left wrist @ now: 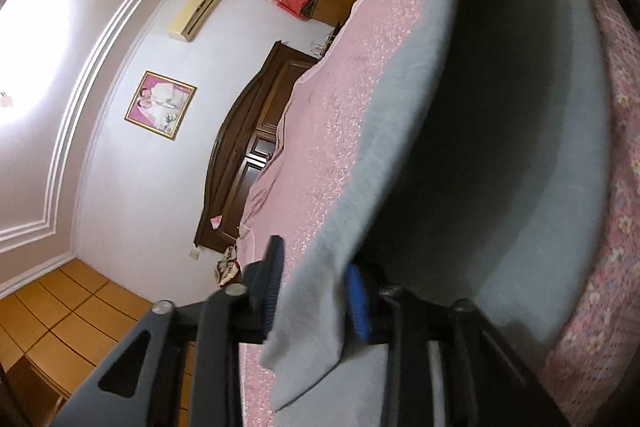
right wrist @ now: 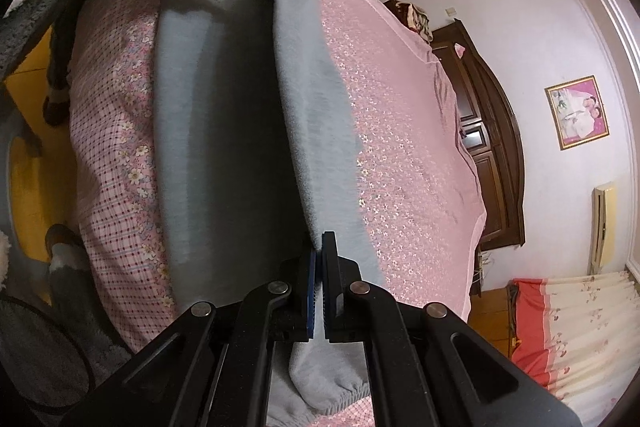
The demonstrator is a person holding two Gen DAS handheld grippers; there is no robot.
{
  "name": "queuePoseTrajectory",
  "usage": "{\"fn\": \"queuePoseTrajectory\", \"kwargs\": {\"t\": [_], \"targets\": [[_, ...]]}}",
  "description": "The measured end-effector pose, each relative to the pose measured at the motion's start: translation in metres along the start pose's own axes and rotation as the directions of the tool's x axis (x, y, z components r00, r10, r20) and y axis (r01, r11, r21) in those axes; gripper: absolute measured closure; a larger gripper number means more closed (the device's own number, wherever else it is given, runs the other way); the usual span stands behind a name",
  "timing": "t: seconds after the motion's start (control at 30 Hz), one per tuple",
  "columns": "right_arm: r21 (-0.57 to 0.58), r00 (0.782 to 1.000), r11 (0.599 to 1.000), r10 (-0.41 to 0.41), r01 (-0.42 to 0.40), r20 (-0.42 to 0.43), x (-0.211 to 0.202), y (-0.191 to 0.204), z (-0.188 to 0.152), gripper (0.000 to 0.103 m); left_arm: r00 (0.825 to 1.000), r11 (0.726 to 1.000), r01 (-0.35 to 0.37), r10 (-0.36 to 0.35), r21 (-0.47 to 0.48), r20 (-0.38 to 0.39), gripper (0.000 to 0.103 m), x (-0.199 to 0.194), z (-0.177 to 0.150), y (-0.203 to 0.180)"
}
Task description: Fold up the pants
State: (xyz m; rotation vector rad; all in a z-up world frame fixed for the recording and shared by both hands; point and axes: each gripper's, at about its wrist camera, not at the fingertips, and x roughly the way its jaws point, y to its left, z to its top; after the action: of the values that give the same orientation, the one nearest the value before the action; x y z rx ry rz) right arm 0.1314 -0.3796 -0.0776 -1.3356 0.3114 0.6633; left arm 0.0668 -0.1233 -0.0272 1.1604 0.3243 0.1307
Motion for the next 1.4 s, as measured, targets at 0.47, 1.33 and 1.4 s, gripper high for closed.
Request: {"fn": "queuePoseTrajectory", "kwargs": {"t": [0.47,1.33,1.4], "targets": [[-0.096,0.999,0.995,-0.031,0.032,0.007,0.0,0.025,-0.001,0.1,0.999,0.975,0.031,-0.032,0.219,0.002,0.1,-0.006,-0.009,-0.005],[-0.389,0.989,0.91,-0.127,0.144,0.069,-0.018,0.127,-0.043,0.1,0.985,0.897,0.171,-0.169,0.406,-0.042,0.101,-0.038,-0.028,-0.041],[-0.401,0.991,0.906,-0.121,0.137,0.065,-0.019,0.131,-0.047,0.1,0.982,0.895,0.189,-0.184,0.405,-0.05,0.101,-0.04,-0.028,-0.043]]}}
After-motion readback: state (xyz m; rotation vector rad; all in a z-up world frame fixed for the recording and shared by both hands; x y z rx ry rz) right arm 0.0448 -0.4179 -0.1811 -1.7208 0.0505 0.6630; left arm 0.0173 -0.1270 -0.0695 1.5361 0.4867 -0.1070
